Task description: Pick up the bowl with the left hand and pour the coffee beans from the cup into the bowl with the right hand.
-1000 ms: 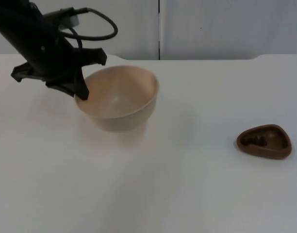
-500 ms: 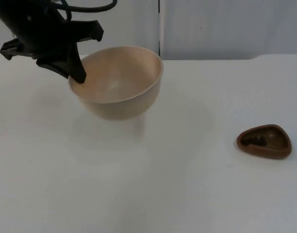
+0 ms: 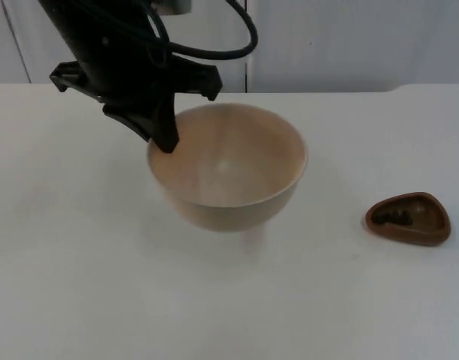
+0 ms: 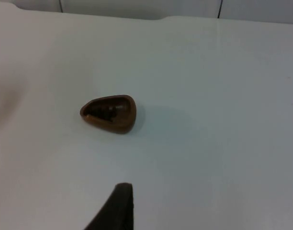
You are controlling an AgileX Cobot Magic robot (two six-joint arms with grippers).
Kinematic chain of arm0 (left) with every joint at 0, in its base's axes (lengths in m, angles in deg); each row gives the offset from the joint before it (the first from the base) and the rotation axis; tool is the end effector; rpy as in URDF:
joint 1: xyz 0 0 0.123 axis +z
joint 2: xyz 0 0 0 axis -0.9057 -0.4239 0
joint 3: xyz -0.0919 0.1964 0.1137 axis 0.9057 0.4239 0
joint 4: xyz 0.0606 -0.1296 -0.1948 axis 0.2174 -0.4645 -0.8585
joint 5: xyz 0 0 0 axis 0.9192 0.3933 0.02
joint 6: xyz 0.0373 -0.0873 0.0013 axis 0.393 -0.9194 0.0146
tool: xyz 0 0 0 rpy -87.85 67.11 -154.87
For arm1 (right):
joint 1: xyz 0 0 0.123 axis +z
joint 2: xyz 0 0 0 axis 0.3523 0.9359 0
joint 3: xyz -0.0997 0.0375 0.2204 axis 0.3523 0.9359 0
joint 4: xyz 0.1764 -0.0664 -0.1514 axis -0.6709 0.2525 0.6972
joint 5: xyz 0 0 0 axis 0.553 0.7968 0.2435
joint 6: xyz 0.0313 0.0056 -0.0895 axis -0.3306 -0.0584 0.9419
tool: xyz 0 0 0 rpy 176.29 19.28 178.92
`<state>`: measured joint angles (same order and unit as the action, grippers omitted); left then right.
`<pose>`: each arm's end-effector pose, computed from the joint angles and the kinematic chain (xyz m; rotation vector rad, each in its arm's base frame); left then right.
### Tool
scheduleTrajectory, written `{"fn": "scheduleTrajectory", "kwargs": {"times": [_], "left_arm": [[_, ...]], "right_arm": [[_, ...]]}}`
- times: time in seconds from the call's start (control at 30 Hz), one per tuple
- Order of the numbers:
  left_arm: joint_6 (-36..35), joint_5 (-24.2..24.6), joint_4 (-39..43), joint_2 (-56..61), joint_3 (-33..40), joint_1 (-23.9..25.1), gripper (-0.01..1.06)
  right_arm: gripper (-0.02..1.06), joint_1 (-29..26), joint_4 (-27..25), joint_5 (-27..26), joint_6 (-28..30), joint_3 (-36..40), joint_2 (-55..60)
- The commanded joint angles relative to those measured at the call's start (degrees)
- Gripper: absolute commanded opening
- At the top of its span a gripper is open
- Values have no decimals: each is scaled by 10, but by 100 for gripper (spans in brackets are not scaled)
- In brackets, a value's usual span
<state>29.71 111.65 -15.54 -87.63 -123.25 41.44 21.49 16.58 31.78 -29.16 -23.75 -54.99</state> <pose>0.3228 -0.1590 0.1794 0.5590 2.8435 -0.3465 0.0277 0.0052 0.2737 -0.1420 2.0444 0.0034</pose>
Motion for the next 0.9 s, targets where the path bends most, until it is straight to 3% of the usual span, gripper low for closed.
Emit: {"fn": "scheduleTrajectory", "kwargs": {"times": [0.0,0.47,0.87], "left_arm": [[-10,6,4,10,-3,-14,0],[-5,41,38,11,-3,-31,0],[-23,28,71,11,-3,-63,0]], "right_arm": [[105,-4,1,0,0,0,-1],[105,-4,1,0,0,0,-1],[105,-4,1,0,0,0,-1]]}}
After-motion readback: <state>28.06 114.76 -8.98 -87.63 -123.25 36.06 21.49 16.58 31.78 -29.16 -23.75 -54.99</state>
